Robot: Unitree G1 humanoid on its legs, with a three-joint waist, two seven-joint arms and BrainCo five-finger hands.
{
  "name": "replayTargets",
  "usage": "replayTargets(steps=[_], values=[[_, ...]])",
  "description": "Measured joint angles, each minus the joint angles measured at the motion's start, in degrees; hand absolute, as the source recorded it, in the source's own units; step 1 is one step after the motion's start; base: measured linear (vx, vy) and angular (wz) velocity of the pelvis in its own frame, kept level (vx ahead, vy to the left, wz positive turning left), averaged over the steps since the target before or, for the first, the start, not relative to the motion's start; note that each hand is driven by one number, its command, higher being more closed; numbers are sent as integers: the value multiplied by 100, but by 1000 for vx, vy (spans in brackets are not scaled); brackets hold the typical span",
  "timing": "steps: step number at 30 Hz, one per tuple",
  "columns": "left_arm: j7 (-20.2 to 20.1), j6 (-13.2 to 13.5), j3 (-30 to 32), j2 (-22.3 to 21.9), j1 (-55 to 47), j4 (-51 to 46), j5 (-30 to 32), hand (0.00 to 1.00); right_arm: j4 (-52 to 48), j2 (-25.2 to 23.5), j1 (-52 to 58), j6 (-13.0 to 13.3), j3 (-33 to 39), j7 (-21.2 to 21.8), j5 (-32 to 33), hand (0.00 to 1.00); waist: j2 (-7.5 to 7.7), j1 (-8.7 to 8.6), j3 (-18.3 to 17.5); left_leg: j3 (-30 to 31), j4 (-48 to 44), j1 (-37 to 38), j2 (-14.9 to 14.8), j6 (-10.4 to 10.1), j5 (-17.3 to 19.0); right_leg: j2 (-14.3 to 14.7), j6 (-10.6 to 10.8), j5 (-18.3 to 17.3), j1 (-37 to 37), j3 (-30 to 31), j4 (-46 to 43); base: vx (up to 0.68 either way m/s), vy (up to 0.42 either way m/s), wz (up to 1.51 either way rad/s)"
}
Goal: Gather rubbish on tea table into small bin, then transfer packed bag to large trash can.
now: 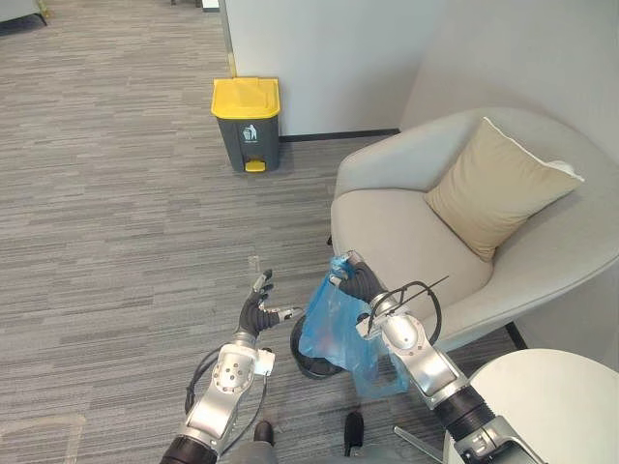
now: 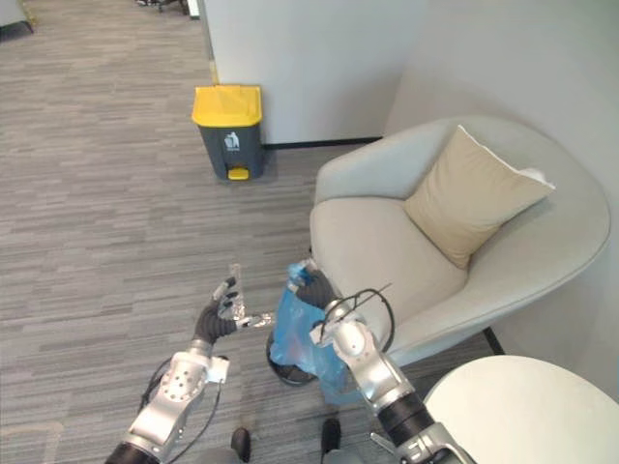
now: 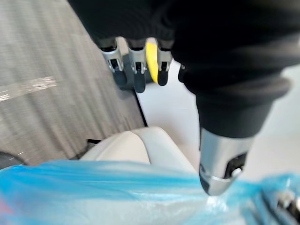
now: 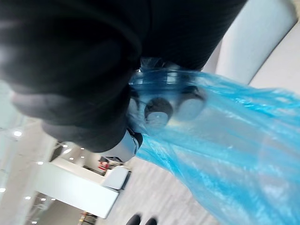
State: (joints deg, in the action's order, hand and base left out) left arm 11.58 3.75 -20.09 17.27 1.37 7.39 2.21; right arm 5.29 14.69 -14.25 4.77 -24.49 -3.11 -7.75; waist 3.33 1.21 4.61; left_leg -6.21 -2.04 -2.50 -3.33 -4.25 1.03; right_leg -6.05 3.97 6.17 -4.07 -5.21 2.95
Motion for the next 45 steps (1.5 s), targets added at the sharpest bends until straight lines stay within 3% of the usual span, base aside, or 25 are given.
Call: replayTargets(steps=[5, 15, 29, 45], values=[[-78, 70, -198, 238, 387, -2, 181, 0, -48, 162, -187, 1, -122, 63, 366, 100, -3, -114, -65, -131, 0, 57, -6, 6, 21, 13, -3, 32, 5, 140, 47, -21, 0, -14], [-87, 57, -366, 268, 839, 278, 560, 0, -502, 128, -450, 50, -313, 103, 802, 100, 11, -197, -75, -228, -1, 64, -2, 6, 29, 20, -1, 89, -5, 238, 122, -6, -1, -5], [-43, -226, -337, -340, 930, 1854, 738, 0, -671, -516, -832, 63, -671, 200, 1518, 100, 118, -220, -146, -290, 27, 60, -2, 7, 30, 27, 2, 92, -73, 312, 109, -1, -1, -1], [78, -290, -373, -682, 1133, 2559, 790, 0, -670, -839, -1279, 64, -1301, 311, 1966, 100, 206, -226, -205, -294, 48, 75, 1, 6, 29, 28, 1, 91, -97, 321, 56, 0, 0, 0]])
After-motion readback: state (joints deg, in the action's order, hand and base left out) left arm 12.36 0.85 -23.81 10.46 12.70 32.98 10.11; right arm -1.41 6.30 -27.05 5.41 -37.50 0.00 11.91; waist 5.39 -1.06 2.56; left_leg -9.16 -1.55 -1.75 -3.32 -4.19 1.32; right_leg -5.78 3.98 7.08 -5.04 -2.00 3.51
